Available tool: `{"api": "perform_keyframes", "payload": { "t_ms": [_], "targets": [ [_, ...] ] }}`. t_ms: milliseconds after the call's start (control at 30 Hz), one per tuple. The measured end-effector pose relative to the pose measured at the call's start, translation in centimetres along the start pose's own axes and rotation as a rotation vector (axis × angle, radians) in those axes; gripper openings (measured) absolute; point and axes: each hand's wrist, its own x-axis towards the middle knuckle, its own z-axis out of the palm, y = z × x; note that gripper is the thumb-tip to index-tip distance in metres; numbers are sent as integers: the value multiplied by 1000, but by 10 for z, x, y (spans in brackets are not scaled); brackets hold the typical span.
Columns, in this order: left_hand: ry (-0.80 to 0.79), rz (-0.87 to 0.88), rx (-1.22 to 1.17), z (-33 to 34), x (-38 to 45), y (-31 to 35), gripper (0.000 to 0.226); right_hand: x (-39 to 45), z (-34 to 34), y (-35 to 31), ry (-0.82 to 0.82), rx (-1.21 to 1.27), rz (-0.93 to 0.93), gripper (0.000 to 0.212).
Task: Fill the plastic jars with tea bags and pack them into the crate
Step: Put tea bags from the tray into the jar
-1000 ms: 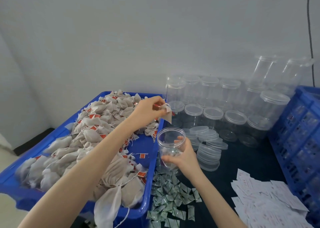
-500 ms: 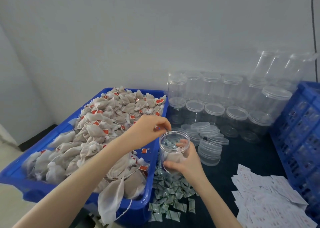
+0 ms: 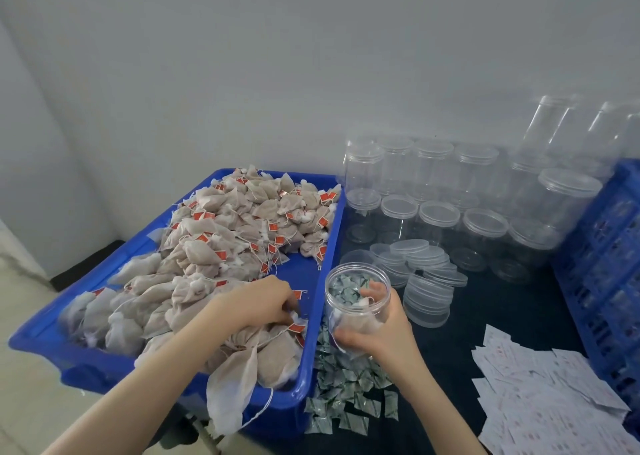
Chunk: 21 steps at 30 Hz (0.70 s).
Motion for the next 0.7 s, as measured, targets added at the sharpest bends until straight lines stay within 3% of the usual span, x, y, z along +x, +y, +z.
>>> {"api": "perform_keyframes", "payload": {
  "t_ms": [367,500,700],
  "targets": [
    [419,-20,-286,-11,-13,-9,12,-6,1,-1,-20,3,-10,98],
    [631,-60,-368,-26,-18,-6,13,-5,3,-1,-36,-6,-12,88],
    [753,-20,-454,-53,-21,9,16,-5,5,-2,-51,-23,-4,87]
  ]
}}
